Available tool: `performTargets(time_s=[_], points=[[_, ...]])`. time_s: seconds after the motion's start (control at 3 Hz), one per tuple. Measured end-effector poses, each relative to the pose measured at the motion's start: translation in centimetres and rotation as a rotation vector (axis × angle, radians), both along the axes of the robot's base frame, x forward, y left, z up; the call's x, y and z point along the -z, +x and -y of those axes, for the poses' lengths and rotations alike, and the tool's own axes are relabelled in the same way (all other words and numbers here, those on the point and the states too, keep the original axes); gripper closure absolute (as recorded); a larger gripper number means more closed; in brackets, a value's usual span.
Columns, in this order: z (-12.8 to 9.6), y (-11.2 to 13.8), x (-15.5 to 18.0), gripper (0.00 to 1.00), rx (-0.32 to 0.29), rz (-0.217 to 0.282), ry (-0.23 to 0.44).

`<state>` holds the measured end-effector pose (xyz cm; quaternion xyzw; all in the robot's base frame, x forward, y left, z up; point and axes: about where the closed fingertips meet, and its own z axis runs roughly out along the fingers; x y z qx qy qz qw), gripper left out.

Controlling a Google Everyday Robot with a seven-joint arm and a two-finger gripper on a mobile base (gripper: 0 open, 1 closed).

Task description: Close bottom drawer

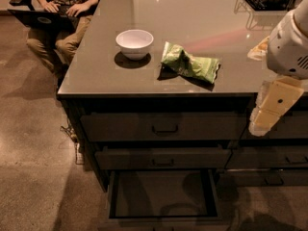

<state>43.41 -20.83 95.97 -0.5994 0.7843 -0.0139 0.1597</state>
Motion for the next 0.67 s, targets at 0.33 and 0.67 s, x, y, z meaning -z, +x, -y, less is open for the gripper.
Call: performTargets(time_s=[0.33,0.67], points=[[0.0,0.0,0.0,0.0,0.0,0.0,0.0],[0.2,-0.6,3.2,0.0,0.019,-0.057,0.039]])
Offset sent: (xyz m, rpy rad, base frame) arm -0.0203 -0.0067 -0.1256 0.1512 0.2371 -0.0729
